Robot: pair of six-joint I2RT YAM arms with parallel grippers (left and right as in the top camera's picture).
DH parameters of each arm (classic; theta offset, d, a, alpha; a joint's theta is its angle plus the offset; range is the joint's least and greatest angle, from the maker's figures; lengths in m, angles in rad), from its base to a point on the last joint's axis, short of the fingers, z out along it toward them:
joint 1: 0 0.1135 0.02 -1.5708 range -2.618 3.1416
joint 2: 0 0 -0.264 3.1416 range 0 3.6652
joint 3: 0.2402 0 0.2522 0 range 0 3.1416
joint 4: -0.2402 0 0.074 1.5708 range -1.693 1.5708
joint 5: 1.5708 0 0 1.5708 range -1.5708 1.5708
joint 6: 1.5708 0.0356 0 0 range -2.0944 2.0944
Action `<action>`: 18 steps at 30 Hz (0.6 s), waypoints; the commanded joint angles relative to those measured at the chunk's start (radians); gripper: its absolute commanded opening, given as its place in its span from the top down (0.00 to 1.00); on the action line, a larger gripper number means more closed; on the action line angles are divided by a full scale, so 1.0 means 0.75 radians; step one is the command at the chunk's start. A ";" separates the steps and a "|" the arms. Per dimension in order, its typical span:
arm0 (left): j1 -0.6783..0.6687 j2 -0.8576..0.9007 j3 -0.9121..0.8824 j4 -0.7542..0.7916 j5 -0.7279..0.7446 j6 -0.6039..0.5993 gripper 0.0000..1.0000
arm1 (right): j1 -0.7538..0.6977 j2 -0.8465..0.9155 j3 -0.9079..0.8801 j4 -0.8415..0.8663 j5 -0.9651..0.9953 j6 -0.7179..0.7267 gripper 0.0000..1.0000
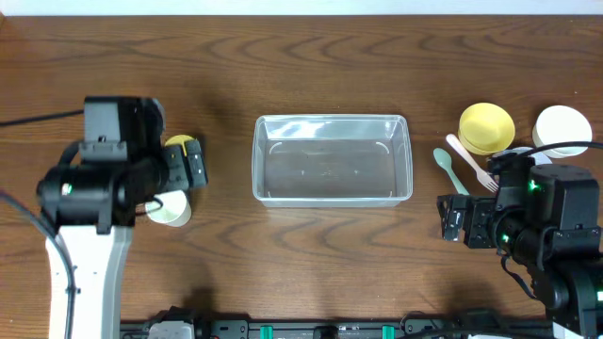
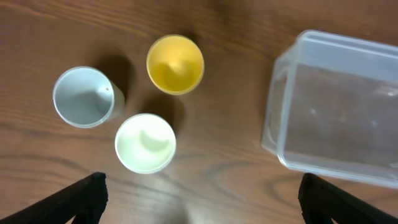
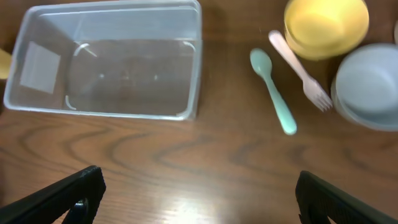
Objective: Pack container
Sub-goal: 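Move the left gripper to the yellow cup and grasp it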
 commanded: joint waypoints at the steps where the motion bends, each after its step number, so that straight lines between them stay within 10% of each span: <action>1: 0.003 0.103 0.026 0.049 -0.061 0.022 0.02 | -0.003 0.020 0.024 -0.020 0.038 0.163 0.01; 18: 0.002 0.653 0.099 0.249 -0.062 0.023 0.02 | -0.003 0.315 0.024 -0.064 0.038 0.184 0.01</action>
